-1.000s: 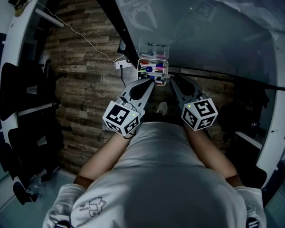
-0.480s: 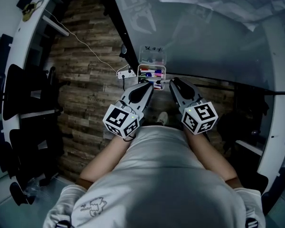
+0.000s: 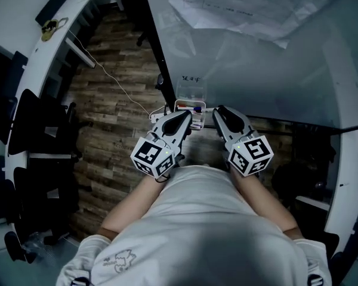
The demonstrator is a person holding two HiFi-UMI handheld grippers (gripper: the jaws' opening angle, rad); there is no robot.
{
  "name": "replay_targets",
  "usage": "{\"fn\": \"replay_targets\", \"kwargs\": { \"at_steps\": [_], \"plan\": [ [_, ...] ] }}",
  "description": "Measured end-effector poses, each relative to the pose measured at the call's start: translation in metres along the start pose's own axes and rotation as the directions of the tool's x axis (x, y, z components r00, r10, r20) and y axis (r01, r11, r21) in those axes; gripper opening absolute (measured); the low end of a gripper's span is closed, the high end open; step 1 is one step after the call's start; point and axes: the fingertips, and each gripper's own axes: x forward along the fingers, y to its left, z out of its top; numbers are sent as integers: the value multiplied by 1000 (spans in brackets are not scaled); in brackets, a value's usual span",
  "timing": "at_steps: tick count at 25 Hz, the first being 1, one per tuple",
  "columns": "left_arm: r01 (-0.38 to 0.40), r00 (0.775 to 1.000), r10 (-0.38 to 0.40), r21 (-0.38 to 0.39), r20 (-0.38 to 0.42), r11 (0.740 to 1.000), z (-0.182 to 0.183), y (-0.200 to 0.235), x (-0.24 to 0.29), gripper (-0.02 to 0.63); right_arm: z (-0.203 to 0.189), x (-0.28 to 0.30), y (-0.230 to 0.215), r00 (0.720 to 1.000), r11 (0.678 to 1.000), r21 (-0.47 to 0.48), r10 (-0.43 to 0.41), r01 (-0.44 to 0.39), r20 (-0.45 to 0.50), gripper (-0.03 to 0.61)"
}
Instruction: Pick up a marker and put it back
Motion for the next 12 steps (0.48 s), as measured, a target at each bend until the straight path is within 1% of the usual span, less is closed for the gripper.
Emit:
{"fn": "replay_targets", "kwargs": {
  "at_steps": [7, 12],
  "plan": [
    [-1, 998, -3, 60, 58, 998, 28, -10, 3, 5, 43, -14, 8, 996, 998, -63, 26, -21, 90, 74],
    [-2, 996, -7, 94, 93, 996, 42, -22, 4, 5, 60, -27, 10, 991, 996, -82, 37, -27, 131, 74]
  ]
}}
